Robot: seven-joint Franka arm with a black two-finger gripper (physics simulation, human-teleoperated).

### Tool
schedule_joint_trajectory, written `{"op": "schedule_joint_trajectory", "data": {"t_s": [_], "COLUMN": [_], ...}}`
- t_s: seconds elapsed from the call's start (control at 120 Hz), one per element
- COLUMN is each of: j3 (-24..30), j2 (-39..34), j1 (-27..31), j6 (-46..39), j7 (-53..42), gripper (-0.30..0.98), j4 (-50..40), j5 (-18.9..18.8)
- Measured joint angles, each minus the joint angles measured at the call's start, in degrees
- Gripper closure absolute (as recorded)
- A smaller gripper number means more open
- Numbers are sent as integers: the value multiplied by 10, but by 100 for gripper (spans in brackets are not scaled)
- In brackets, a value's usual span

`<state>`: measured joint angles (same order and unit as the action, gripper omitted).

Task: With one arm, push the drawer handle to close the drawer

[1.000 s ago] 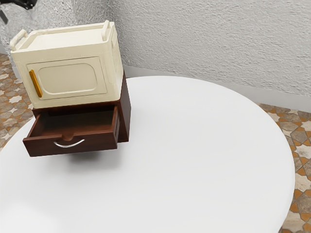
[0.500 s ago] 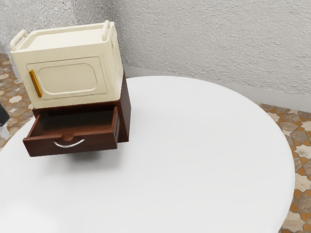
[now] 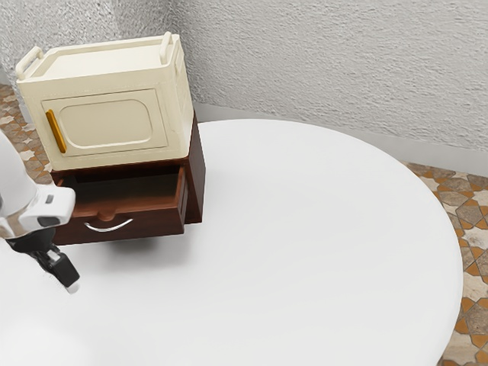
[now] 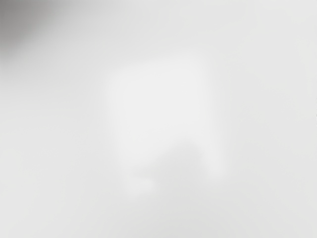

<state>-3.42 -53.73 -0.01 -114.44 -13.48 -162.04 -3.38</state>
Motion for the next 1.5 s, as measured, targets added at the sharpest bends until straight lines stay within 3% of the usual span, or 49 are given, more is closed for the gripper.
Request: {"op": "schedule_joint_trajectory", "data": {"t_s": [0.083, 0.225, 0.342, 0.433, 0.625, 0.933, 1.083, 1.175, 1.308, 1.5], "j3": [-9, -28, -29, -21, 45, 53, 48, 46, 34, 12], "j2": [3, 49, 144, 182, 192, 226, 257, 286, 316, 339], "j1": [3, 2, 1, 9, 44, 47, 46, 46, 44, 40], "j6": [-9, -8, -24, -34, -44, -67, -76, -82, -88, -92], "j7": [-14, 55, 122, 166, 245, 346, 376, 388, 402, 411], "gripper": [3, 2, 2, 3, 3, 3, 42, 57, 69, 75], "j4": [-6, -1, 57, 79, 80, 95, 118, 136, 159, 179], "j5": [7, 52, 77, 76, 82, 91, 90, 89, 83, 53]}}
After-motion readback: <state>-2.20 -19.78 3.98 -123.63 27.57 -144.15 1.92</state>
